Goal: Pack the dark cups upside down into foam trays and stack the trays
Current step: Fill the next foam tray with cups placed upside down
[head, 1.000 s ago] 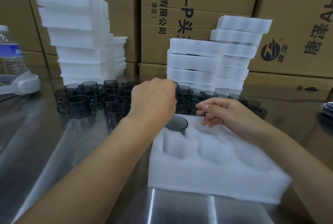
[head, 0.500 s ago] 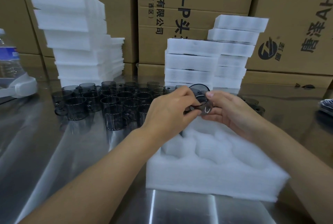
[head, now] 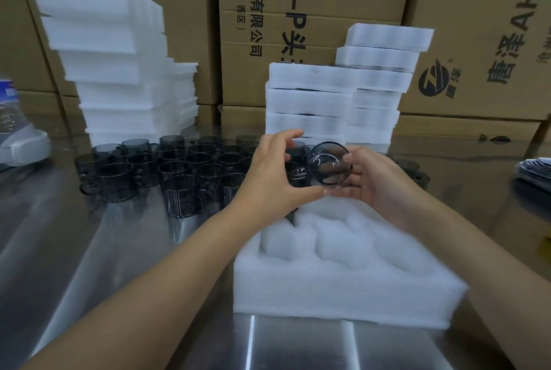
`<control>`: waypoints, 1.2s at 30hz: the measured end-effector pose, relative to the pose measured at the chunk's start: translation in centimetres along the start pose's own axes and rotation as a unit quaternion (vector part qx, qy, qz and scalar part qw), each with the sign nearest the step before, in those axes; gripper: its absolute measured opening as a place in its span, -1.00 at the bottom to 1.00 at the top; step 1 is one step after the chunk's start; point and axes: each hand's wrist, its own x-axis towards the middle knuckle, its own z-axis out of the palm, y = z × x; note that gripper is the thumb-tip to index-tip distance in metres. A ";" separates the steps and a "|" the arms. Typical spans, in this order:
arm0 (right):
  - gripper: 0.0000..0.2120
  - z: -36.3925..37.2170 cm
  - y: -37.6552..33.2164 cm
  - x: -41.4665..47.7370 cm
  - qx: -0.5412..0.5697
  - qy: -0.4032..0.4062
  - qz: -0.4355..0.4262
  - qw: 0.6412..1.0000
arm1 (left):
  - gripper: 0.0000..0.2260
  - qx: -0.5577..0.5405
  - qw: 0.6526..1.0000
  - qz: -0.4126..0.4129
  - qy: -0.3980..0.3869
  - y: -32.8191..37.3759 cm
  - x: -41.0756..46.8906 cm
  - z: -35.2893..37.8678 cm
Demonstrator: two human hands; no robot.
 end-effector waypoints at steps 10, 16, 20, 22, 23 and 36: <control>-0.62 -0.1 0.0 -0.2 0.055 -0.042 -0.043 0.997 | -0.38 -0.025 0.999 -0.019 -0.029 0.2 -0.1 -0.1; -0.74 0.0 -0.1 0.0 0.049 -0.018 -0.034 0.998 | -0.46 -0.039 0.998 -0.035 -0.027 0.3 -0.1 -0.1; -0.82 -0.1 0.0 -0.1 0.048 -0.007 -0.040 0.998 | -0.52 -0.029 0.998 -0.046 -0.035 0.4 0.0 -0.2; -0.87 -0.2 0.1 0.0 0.044 -0.008 -0.050 0.998 | -0.56 -0.026 0.998 -0.051 -0.041 0.5 0.0 -0.3; -0.87 -0.3 0.2 -0.1 0.042 -0.011 -0.054 0.998 | -0.58 -0.025 0.997 -0.054 -0.043 0.5 0.0 -0.3; -0.74 -0.2 0.0 -0.5 0.033 -0.024 -0.062 0.997 | -0.60 -0.006 0.998 -0.048 -0.049 0.5 -0.1 -0.4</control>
